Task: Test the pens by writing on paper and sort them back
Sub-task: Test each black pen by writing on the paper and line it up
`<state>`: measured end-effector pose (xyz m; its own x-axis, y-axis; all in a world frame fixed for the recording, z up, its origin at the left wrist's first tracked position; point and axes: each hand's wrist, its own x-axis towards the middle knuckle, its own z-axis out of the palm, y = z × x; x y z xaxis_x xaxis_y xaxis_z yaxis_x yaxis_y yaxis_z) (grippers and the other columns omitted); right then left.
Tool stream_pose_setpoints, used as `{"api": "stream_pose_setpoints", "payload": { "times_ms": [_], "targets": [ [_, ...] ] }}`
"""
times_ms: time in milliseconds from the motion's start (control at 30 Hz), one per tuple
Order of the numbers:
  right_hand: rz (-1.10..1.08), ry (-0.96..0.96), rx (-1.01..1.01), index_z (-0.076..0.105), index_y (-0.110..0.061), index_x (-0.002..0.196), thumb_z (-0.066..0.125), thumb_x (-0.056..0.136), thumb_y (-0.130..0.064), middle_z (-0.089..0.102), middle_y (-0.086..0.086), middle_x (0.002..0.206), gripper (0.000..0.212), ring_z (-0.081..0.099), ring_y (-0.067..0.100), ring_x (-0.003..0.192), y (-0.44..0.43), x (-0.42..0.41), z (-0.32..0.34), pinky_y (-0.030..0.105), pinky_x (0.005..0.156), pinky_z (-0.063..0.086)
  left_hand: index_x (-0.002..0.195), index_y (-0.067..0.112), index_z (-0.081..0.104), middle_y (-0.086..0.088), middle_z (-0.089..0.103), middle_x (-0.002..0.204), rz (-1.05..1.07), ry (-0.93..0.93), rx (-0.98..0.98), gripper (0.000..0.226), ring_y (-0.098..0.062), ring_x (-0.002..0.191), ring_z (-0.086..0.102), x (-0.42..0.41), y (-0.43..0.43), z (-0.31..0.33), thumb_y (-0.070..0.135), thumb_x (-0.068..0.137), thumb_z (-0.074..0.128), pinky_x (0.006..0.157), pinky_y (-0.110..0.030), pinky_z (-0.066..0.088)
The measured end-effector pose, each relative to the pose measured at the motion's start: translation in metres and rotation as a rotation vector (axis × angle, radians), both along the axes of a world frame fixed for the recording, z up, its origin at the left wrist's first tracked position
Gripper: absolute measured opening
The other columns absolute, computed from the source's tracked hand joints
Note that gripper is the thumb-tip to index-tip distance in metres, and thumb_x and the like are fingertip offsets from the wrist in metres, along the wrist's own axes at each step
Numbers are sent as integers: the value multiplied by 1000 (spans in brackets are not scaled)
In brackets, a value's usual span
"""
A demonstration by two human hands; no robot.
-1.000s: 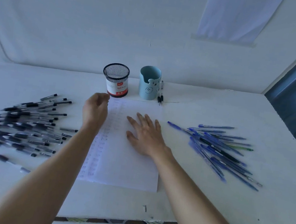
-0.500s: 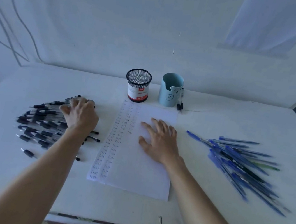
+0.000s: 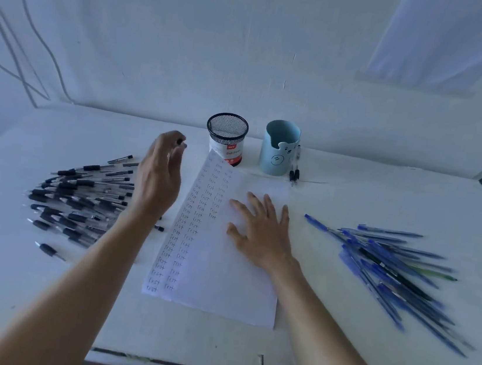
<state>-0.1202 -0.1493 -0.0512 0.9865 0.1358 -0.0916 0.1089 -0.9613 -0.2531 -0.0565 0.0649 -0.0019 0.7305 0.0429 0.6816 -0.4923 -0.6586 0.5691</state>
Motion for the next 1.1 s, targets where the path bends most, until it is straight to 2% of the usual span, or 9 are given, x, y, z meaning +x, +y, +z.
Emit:
{"api": "stream_pose_setpoints", "payload": {
  "times_ms": [133, 233, 367, 500, 633, 767, 867, 967, 1100],
  "targets": [
    [18, 60, -21, 11, -50, 154, 27, 100, -59, -4, -8, 167, 57, -11, 25, 152, -3, 2, 0, 59, 118, -12, 119, 22, 51, -6, 49, 74, -105, 187, -393, 18, -11, 60, 47, -15, -27, 16, 24, 108, 38, 56, -28, 44],
    [29, 94, -36, 6, -51, 154, 23, 100, -62, -8, -9, 166, 58, -14, 24, 152, -4, 1, 2, 58, 117, -12, 91, 15, 60, -9, 31, 59, -247, 414, -754, 39, -12, 44, 25, -19, -34, 22, 39, 108, 34, 42, -23, 22],
    [29, 87, -66, 3, -52, 153, 20, 98, -67, -8, -11, 166, 60, -12, 21, 152, -6, -2, 4, 57, 118, -8, 63, 11, 65, -1, 28, 45, -267, 687, -1106, 49, -13, 43, 12, -22, -40, 24, 33, 100, 40, 46, -24, 9],
    [22, 89, -54, 4, -47, 155, 27, 92, -74, -8, -11, 166, 72, -11, 18, 152, -8, -6, 7, 56, 119, -5, 66, 10, 67, 0, 35, 47, -294, 729, -1321, 45, -13, 41, 14, -22, -40, 16, 29, 94, 38, 45, -22, 10],
    [26, 68, -40, 4, -43, 156, 30, 85, -81, -8, -13, 166, 85, -10, 17, 153, -12, -7, 6, 54, 120, -1, 101, 16, 66, 2, 57, 82, -287, 687, -1332, 12, -6, 46, 26, -14, -41, -2, 24, 99, 58, 39, -19, 17],
    [34, 34, -39, 3, -42, 156, 26, 85, -82, -8, -12, 166, 85, -12, 18, 152, -13, -9, 1, 53, 121, -4, 124, 15, 64, -3, 60, 103, -301, 663, -1432, 36, -8, 63, 54, -9, -41, -16, -2, 98, 46, 52, -17, 42],
    [37, 23, -52, 3, -41, 157, 25, 86, -82, -7, -11, 166, 85, -13, 18, 152, -13, -9, -1, 55, 120, -7, 121, 12, 67, -3, 64, 102, -401, 727, -1378, 37, -16, 84, 64, -8, -37, -26, 28, 105, 38, 76, -27, 49],
    [23, 29, -62, 3, -41, 156, 26, 84, -84, -7, -11, 166, 87, -13, 19, 152, -13, -7, -1, 61, 117, -10, 101, 2, 68, -12, 68, 89, -403, 760, -1247, 59, -20, 68, 63, -7, -40, -28, 46, 107, 29, 64, -27, 50],
    [9, 28, -43, 5, -41, 156, 28, 82, -85, -5, -12, 166, 88, -13, 19, 152, -12, -7, -1, 62, 117, -10, 82, 1, 64, -12, 73, 81, -328, 724, -955, 34, -25, 78, 72, -9, -41, -30, 34, 91, 67, 77, -32, 58]
  ]
}}
